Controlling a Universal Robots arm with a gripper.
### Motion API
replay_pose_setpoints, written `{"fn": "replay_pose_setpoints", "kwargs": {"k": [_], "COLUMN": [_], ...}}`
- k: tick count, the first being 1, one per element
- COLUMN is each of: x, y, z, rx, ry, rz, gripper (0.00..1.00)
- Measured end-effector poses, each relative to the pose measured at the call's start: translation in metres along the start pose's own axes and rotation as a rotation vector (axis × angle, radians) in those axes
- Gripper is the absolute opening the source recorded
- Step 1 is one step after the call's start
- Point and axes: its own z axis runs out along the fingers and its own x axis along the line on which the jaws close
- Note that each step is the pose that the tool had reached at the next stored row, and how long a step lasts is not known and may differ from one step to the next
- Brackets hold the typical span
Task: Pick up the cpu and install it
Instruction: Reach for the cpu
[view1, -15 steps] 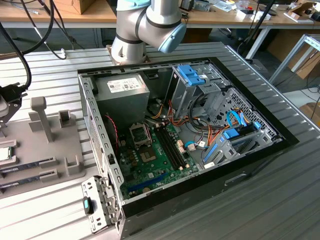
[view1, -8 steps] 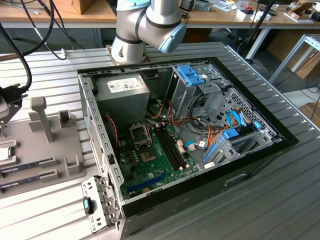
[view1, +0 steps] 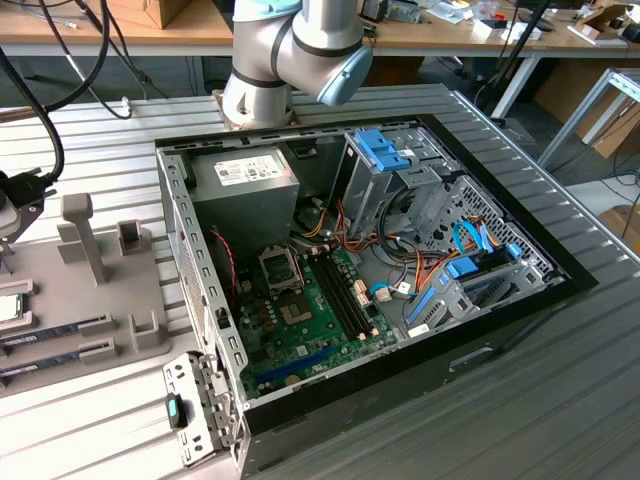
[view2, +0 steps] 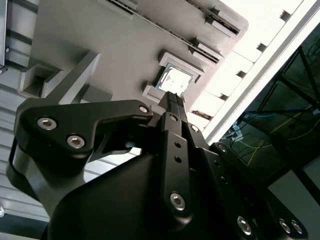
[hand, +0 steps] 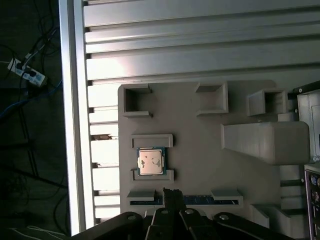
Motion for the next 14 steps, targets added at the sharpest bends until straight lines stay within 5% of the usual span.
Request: {"fn": "replay_pose_setpoints", "kwargs": {"k": [14], "x": [-0.0003], "y": [0.0001], "z": [0.0057], "rx": [0.0004], "ry": [0.0000], "rz": [-0.012], "gripper": [0.11]}}
